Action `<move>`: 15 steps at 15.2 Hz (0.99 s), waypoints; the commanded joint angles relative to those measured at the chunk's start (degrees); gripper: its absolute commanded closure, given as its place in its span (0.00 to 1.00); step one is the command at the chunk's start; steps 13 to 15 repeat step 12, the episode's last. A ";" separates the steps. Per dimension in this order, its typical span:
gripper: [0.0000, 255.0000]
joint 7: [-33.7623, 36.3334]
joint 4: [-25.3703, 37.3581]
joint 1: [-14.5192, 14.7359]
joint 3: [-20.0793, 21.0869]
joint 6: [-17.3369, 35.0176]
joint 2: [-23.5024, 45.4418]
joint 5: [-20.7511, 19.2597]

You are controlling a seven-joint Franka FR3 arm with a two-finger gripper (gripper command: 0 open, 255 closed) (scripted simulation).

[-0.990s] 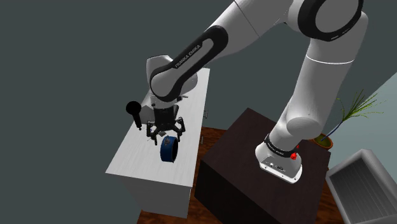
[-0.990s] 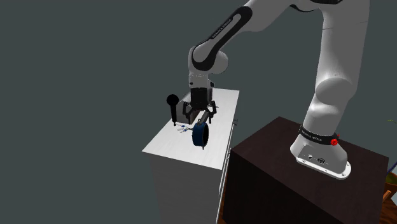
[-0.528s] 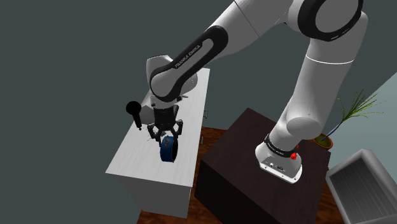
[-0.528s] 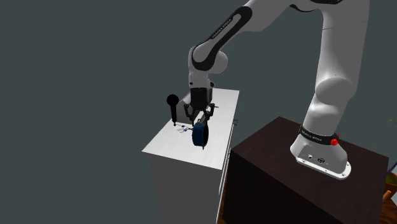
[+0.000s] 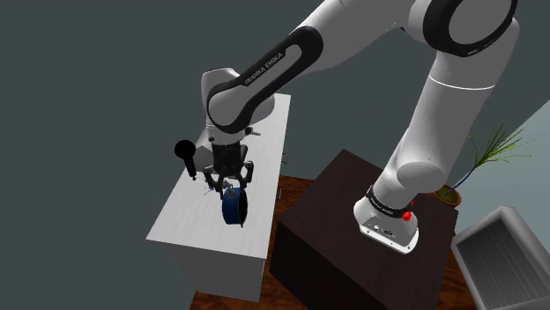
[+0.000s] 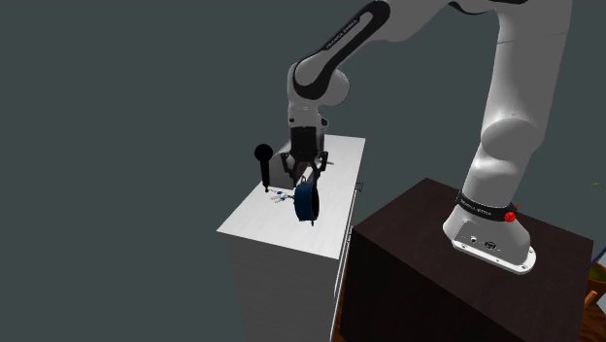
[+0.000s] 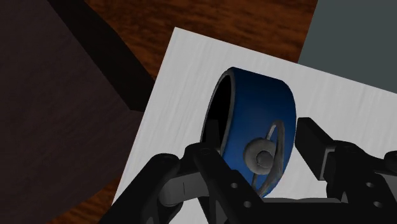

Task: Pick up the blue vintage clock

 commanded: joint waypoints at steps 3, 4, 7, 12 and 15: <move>1.00 0.56 0.78 -0.29 0.03 -2.76 -2.12 0.24; 1.00 0.72 1.00 -0.36 0.03 -3.49 -2.67 0.31; 1.00 1.19 1.74 -0.56 0.01 -5.68 -4.24 0.47; 1.00 1.71 2.62 -0.75 -0.06 -7.99 -5.78 0.62; 1.00 1.71 2.62 -0.75 -0.06 -7.99 -5.78 0.62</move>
